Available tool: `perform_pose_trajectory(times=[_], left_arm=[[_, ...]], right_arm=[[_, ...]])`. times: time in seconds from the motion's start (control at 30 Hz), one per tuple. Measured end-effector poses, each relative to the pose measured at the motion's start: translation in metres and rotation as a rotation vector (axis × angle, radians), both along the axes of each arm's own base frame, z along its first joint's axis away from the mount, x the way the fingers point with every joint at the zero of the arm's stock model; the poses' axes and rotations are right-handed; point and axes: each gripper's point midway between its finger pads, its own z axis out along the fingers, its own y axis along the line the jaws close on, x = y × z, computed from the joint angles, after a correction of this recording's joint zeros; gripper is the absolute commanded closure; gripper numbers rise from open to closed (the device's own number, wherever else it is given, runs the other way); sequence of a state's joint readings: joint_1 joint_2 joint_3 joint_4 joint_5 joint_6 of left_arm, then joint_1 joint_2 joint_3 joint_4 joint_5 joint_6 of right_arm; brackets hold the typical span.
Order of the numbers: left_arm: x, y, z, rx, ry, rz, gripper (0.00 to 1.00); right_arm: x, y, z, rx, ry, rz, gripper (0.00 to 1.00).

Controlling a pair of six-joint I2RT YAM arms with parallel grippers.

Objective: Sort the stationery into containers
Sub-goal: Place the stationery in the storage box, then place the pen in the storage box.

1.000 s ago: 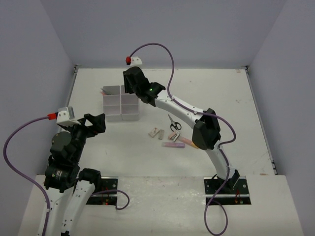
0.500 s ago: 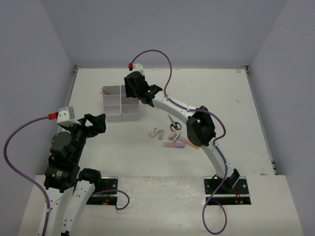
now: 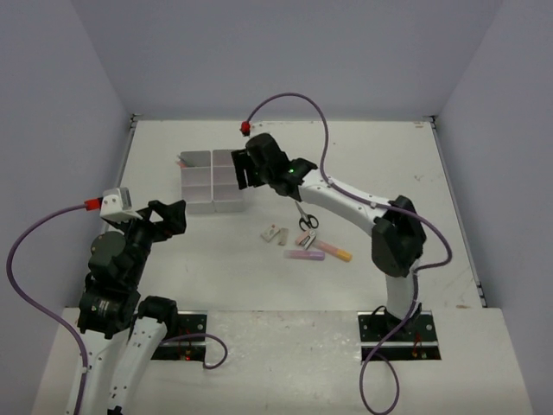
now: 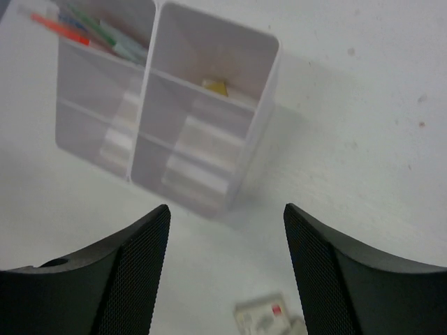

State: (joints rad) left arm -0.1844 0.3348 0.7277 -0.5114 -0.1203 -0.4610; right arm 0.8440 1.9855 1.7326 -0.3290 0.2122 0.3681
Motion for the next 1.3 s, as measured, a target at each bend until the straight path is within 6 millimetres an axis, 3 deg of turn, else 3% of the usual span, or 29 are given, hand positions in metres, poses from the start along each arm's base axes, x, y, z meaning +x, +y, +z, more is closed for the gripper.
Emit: perform_pose_trajectory(times=[0.07, 0.2, 0.27, 0.37, 0.57, 0.7, 1.3], left_arm=[[-0.001, 0.000, 0.001, -0.001, -0.004, 0.000, 0.00], [0.000, 0.000, 0.001, -0.001, -0.003, 0.000, 0.00], [0.000, 0.000, 0.000, 0.000, 0.000, 0.000, 0.00], [0.000, 0.000, 0.000, 0.000, 0.000, 0.001, 0.00], [0.000, 0.001, 0.000, 0.001, 0.000, 0.008, 0.00], [0.000, 0.001, 0.000, 0.001, 0.000, 0.008, 0.00], [0.000, 0.001, 0.000, 0.001, -0.001, 0.007, 0.00]], right_arm=[[-0.030, -0.021, 0.014, -0.010, 0.006, 0.074, 0.06], [-0.083, -0.052, 0.034, -0.019, -0.010, 0.243, 0.01], [-0.101, -0.064, 0.024, -0.057, -0.007, 0.321, 0.02], [-0.119, -0.078, -0.015, -0.164, 0.056, 0.410, 0.05], [-0.109, -0.111, -0.110, -0.531, 0.170, 0.462, 0.10], [-0.110, -0.124, -0.148, -0.656, 0.244, 0.525, 0.20], [-0.111, -0.097, -0.163, -0.631, 0.315, 0.730, 0.25]])
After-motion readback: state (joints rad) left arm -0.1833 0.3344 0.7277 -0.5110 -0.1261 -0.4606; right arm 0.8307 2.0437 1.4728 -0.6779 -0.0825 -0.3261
